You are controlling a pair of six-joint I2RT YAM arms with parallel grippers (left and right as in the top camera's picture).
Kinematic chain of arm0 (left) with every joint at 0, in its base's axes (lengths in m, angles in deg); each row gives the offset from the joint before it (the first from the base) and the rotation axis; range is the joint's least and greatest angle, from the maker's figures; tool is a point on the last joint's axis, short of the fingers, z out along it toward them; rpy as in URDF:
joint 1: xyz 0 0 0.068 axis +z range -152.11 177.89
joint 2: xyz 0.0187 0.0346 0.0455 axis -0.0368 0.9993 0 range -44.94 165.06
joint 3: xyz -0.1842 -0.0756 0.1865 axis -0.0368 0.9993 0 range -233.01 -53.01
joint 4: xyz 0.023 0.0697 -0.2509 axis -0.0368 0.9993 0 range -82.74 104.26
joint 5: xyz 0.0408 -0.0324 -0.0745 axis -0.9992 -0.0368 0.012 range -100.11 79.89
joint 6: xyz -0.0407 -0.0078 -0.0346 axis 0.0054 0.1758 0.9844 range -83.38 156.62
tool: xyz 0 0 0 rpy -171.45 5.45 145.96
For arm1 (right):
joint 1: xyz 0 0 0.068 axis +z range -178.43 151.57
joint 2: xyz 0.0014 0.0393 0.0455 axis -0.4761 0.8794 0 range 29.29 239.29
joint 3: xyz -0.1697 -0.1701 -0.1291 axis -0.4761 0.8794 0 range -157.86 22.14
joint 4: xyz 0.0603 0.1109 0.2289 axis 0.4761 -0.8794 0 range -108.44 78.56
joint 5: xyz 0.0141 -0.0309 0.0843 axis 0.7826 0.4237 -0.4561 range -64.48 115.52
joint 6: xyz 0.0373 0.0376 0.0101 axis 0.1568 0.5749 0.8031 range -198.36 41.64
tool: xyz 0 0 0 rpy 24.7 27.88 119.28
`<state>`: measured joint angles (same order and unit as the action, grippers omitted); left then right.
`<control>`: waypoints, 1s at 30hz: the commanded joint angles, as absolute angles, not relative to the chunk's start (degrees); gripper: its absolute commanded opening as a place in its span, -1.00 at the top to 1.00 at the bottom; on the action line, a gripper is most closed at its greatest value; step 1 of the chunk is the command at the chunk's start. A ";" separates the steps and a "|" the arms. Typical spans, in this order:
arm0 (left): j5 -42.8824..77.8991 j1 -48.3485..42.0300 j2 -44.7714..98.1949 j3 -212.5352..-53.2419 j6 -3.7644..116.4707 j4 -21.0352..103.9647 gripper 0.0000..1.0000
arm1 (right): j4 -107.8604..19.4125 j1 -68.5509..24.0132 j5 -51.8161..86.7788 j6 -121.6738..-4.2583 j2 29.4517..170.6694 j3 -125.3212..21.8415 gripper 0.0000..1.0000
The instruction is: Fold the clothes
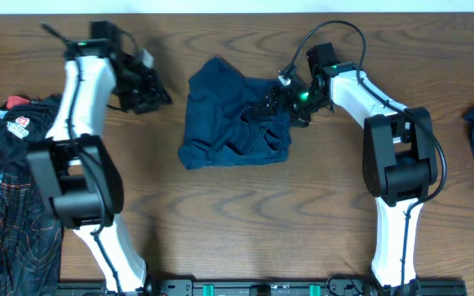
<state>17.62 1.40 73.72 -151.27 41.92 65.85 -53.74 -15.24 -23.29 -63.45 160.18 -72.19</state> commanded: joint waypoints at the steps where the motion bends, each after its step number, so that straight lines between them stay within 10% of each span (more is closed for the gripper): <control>1: 12.52 -1.12 77.30 -147.58 41.04 65.23 0.35 | -53.92 -15.20 -22.40 -62.57 162.80 -70.92 -0.99; 30: 5.81 -16.63 85.02 -145.70 44.17 61.80 0.37 | -50.18 -13.12 -25.54 -61.41 162.80 -70.92 -0.99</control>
<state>7.08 -14.84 82.20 -146.86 42.99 62.50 -50.44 -15.26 -26.05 -62.24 160.81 -71.86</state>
